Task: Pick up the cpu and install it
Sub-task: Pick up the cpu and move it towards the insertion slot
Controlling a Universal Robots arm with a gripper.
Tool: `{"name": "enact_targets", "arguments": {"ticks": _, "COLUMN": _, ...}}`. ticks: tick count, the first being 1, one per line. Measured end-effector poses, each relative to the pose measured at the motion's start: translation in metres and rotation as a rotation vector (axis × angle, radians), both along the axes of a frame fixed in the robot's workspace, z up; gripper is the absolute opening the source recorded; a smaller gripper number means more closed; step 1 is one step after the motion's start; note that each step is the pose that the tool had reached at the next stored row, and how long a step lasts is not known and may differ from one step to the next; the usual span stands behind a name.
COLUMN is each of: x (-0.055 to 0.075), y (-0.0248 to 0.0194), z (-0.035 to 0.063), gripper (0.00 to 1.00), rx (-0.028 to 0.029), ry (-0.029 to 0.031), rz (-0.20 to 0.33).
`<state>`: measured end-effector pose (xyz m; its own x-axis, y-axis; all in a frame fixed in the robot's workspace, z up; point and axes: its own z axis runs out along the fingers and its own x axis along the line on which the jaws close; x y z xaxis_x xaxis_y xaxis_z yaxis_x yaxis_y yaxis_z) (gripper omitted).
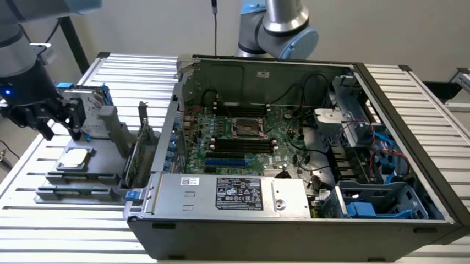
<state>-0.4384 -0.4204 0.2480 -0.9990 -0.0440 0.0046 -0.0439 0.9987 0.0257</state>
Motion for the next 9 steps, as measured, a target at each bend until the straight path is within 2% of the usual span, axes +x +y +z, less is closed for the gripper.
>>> {"name": "enact_targets", "arguments": {"ticks": 9, "x": -0.001, "y": -0.0019, "z": -0.0165, "gripper": 0.62, "rx": 0.0001, "ry": -0.0002, "rz": -0.008}}
